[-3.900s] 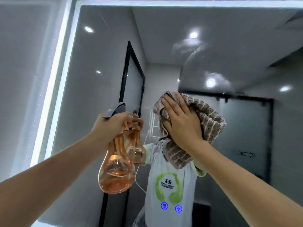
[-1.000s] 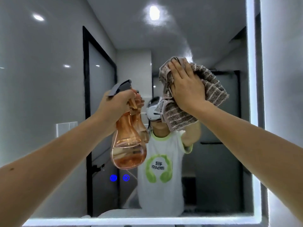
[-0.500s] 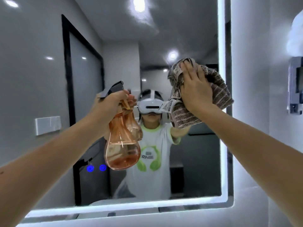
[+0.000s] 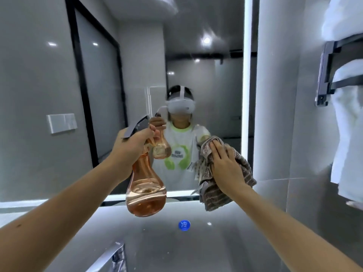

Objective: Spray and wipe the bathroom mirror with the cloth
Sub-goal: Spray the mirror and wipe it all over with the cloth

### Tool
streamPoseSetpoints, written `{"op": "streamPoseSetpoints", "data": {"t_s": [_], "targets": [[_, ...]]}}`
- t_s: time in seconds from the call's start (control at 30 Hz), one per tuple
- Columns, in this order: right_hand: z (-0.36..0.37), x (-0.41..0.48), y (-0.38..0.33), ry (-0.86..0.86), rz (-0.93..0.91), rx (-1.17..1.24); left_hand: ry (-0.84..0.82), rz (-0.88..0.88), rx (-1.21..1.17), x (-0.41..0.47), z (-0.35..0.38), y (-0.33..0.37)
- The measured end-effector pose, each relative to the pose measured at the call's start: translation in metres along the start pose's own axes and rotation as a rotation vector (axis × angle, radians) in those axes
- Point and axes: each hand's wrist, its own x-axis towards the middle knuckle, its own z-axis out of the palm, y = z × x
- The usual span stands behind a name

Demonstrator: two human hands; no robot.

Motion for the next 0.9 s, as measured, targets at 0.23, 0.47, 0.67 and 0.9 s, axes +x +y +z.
{"op": "streamPoseSetpoints", "data": {"t_s": [0.23,0.47,0.67,0.9], "targets": [[-0.004,-0.005,-0.008,0.060,-0.005,0.051,-0.006,-0.022,0.028,-0.025,-0.008,-0.002],[-0.011,-0.055,-0.030,-0.067,0.010,0.156,-0.046,0.026,0.065,-0.074,-0.032,-0.024],[-0.001,-0.109,-0.046,-0.181,0.040,0.228,0.012,-0.029,0.078,-0.122,-0.061,-0.047],[0.000,-0.141,-0.075,-0.158,0.019,0.324,0.077,0.054,0.251,-0.170,-0.089,-0.064]]}}
